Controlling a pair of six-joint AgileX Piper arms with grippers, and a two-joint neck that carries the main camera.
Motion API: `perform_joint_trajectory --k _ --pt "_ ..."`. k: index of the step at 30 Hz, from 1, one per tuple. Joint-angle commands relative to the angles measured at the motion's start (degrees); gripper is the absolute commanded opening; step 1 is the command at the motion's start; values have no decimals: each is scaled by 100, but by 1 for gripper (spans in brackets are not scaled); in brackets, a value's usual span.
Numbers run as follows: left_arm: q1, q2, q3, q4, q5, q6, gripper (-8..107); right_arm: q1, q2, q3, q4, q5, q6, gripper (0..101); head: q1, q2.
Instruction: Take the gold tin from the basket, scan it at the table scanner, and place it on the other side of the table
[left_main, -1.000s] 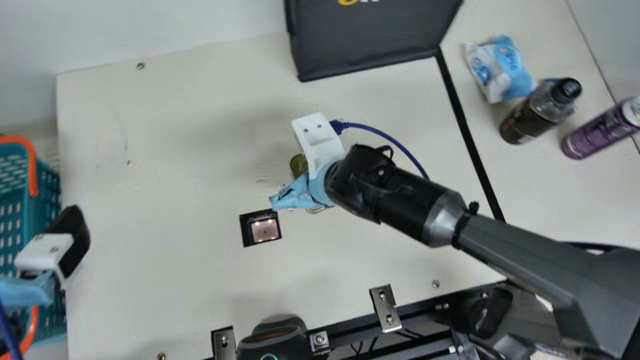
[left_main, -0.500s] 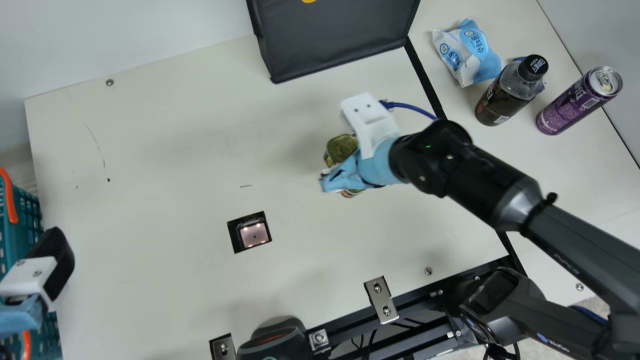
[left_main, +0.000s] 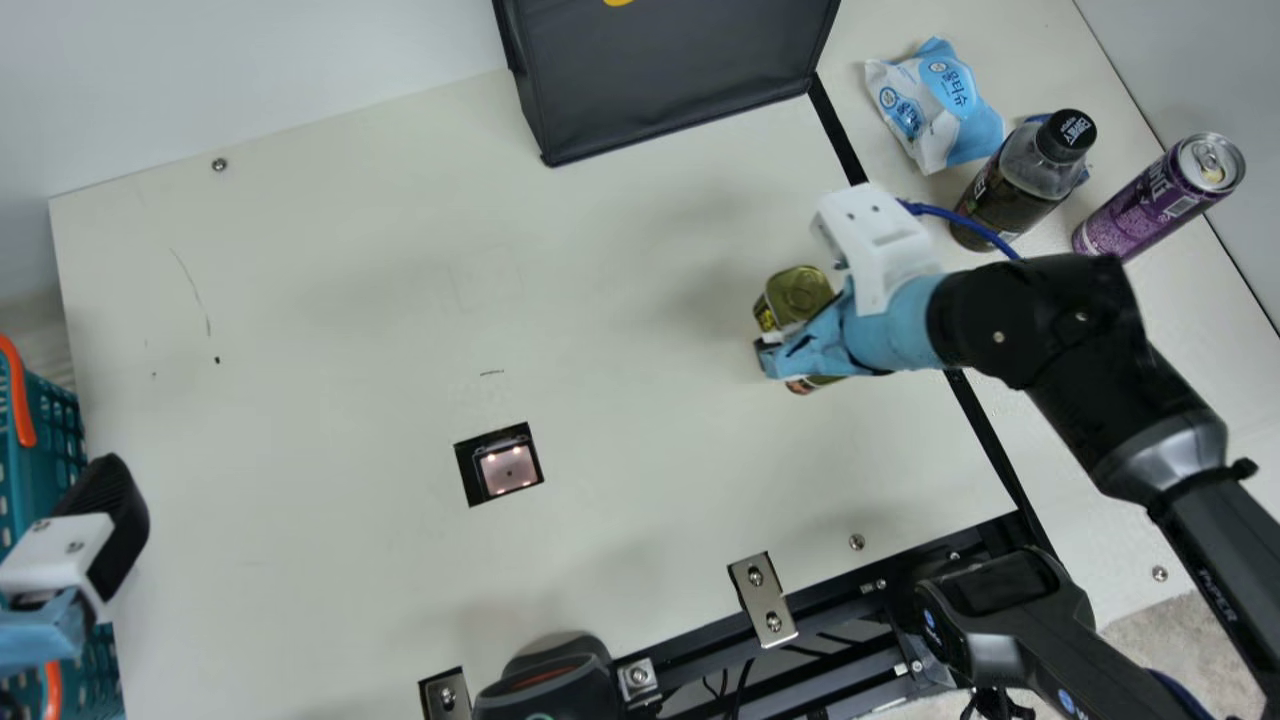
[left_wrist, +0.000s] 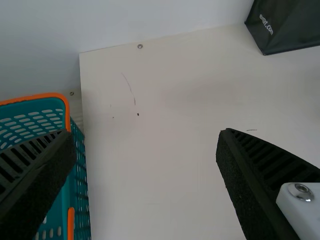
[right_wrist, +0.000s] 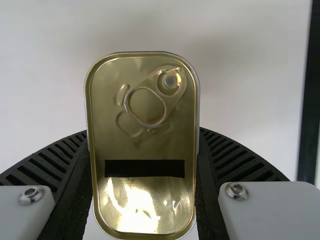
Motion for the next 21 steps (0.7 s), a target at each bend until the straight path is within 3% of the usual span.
perform_joint_trajectory --k 1,10,21 --pt "0 0 0 0 0 0 90 -627 -43 32 92 84 -590 0 -140 -13" --pt "0 0 0 0 0 0 90 -2222 -43 98 367 422 -2044 0 -140 -13" --pt "0 0 0 0 0 0 90 -4103 485 -91 602 577 -3813 0 -140 -13"
